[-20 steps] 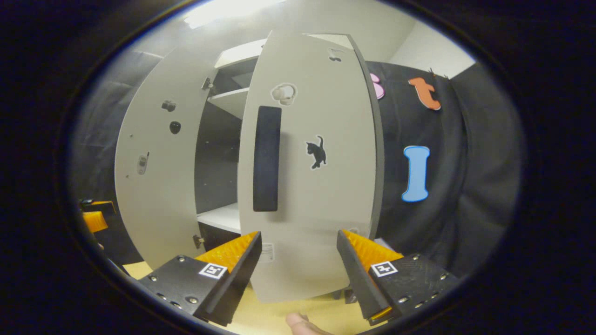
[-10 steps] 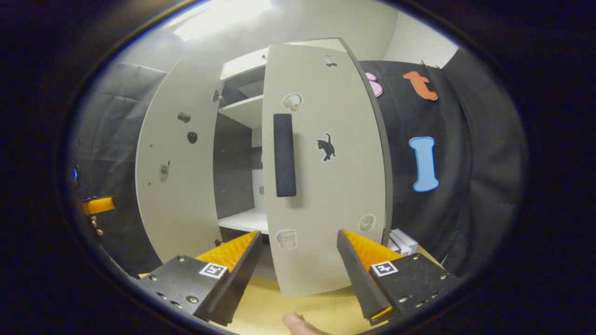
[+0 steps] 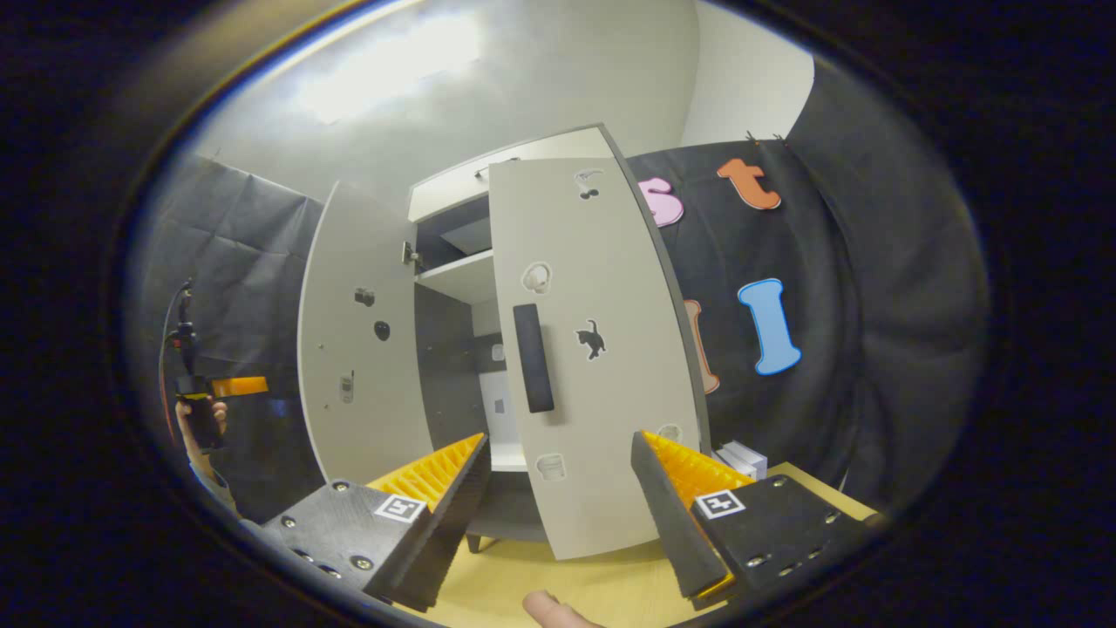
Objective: Grab one shoe with the right hand and put it into the shoe cabinet, grab the other shoe with the left hand and put it into the shoe cabinet; then close the right door with the right hand and the left door with the left hand.
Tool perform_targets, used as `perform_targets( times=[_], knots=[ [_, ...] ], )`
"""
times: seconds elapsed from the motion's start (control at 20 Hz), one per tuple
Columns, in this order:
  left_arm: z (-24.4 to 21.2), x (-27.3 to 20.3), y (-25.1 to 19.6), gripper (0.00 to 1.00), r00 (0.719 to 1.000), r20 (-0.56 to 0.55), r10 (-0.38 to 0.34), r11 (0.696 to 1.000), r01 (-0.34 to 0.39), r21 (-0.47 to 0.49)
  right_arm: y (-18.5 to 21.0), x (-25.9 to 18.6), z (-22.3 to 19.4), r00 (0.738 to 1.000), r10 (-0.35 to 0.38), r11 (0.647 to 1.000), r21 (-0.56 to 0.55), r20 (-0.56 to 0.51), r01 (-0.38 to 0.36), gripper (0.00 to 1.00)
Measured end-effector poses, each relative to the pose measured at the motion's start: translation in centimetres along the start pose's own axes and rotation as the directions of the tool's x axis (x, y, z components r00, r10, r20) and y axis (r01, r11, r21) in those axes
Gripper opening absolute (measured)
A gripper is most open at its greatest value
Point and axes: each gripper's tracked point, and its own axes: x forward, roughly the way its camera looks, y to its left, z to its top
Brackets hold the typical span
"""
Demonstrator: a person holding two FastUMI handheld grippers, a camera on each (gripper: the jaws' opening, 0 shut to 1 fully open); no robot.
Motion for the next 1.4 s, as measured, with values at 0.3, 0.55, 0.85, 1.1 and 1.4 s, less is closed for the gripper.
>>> perform_targets(
  times=[0.3, 0.55, 0.85, 1.1, 1.4],
  knots=[
    [-1.2, 4.7, -2.3, 0.92, 0.997, -0.082, 0.006, 0.996, 0.001, 0.086, 0.4, -3.9, 0.8, 1.000, 0.004, 0.999, -0.045, -0.006, -0.004, 0.94],
    [-2.6, 7.8, -5.6, 0.95, 0.988, -0.150, -0.027, 0.999, 0.032, 0.037, 1.0, -6.4, 1.1, 0.999, 0.047, 0.997, -0.058, -0.014, -0.048, 0.95],
    [-2.2, 7.3, -6.0, 0.85, 0.983, -0.182, 0.010, 0.998, 0.001, 0.061, 1.8, -7.8, 1.0, 0.996, 0.087, 0.992, -0.086, -0.025, -0.089, 0.94],
    [-2.8, 7.2, -6.9, 0.85, 0.976, -0.213, -0.053, 0.998, 0.055, 0.003, 1.3, -7.6, -0.2, 0.998, 0.036, 0.993, -0.114, -0.054, -0.042, 0.96],
    [-3.0, 8.1, -9.3, 0.82, 0.971, -0.221, -0.092, 0.996, 0.088, -0.029, 1.3, -7.8, -0.5, 0.998, 0.031, 0.987, -0.156, -0.062, -0.040, 0.95]
  ],
)
